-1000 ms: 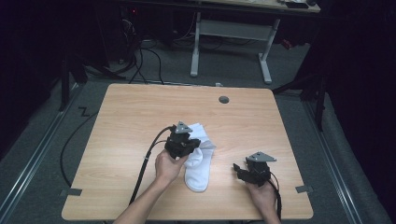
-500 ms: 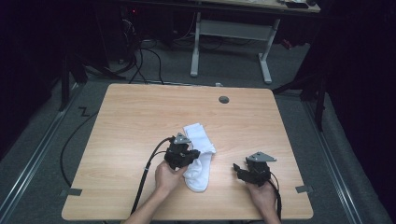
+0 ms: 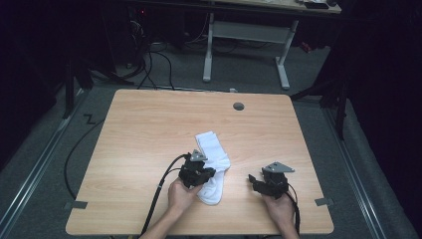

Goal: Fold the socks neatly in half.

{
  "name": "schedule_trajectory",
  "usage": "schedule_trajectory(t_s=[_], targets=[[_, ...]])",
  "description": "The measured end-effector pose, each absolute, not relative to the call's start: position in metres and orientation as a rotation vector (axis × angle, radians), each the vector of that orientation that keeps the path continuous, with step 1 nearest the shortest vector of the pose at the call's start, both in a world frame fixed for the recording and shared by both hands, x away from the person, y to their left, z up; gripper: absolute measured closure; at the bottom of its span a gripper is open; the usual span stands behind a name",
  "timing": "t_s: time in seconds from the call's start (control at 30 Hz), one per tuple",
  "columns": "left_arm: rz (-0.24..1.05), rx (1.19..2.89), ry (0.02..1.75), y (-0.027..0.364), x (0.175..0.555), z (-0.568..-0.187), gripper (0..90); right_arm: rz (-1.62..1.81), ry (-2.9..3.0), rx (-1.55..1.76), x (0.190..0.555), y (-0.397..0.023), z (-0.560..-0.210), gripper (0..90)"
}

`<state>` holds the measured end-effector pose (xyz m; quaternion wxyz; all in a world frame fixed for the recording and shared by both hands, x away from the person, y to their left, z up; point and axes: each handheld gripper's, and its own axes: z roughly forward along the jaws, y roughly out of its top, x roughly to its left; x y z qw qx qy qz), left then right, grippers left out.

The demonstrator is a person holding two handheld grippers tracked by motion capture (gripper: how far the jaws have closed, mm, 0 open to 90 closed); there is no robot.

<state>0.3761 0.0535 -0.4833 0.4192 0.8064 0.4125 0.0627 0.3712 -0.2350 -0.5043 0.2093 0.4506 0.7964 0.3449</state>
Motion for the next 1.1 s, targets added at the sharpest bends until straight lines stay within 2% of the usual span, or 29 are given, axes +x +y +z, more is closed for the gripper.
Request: schedule_trajectory(t_s=[0.33, 0.57, 0.6, 0.63, 0.73, 0.8, 1.1], targets=[[0.167, 2.029, 1.025, 0.052, 0.372, -0.489, 80.5, 0.964, 2.218, 1.248, 0.372, -0.234, -0.504, 39.0], [0.166, 2.019, 1.02, 0.053, 0.371, -0.489, 76.9, 0.978, 2.232, 1.223, 0.372, -0.232, -0.504, 47.8], [0.167, 2.017, 1.02, 0.053, 0.371, -0.489, 75.2, 0.979, 2.232, 1.219, 0.372, -0.232, -0.504, 48.9], [0.163, 2.012, 1.018, 0.054, 0.371, -0.488, 69.5, 0.977, 2.227, 1.221, 0.371, -0.23, -0.504, 51.0], [0.162, 2.005, 1.012, 0.056, 0.37, -0.486, 65.1, 0.977, 2.23, 1.214, 0.371, -0.229, -0.504, 51.9], [0.167, 1.984, 1.002, 0.06, 0.369, -0.48, 63.2, 0.98, 2.23, 1.211, 0.37, -0.227, -0.504, 55.7], [0.197, 1.962, 1.018, 0.07, 0.374, -0.472, 61.9, 1.078, 2.252, 1.139, 0.357, -0.216, -0.495, 64.9]])
